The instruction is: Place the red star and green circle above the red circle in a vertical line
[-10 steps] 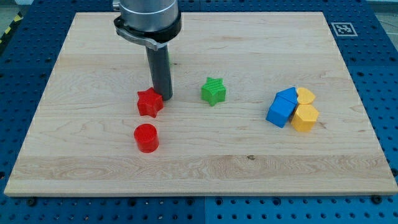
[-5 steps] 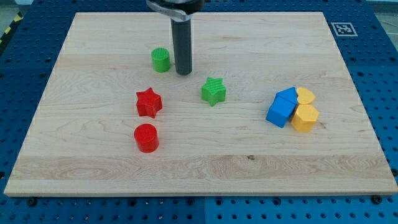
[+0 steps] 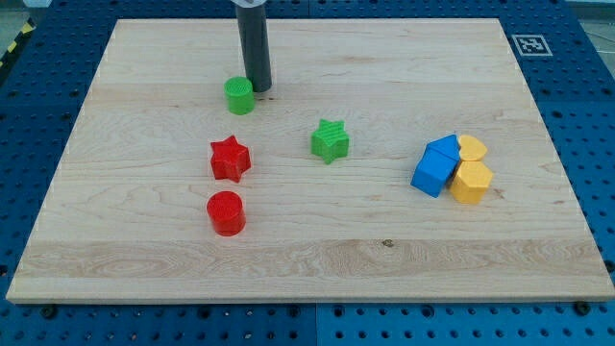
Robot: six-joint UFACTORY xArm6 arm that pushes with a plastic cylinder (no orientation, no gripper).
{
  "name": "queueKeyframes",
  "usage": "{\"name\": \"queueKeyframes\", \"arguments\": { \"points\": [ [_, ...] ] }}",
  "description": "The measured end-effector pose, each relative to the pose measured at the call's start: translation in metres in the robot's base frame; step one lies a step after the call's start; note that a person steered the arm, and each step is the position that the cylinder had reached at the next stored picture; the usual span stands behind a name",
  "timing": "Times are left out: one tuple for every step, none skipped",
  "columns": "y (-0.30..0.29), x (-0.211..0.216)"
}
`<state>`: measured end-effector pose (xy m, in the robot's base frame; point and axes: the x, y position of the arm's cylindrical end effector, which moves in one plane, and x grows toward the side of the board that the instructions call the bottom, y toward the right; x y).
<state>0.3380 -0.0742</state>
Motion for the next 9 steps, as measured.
{"name": "queueKeyframes", "arguments": {
  "points": [
    [-0.014,-0.001],
    [-0.029,-0.002],
    [-0.031,0.001],
    [-0.031,0.009],
    [-0.031,0.019],
    [-0.031,0.030],
    [-0.031,0.033],
    [-0.033,0.017],
    [-0.055,0.021]
  ]
}}
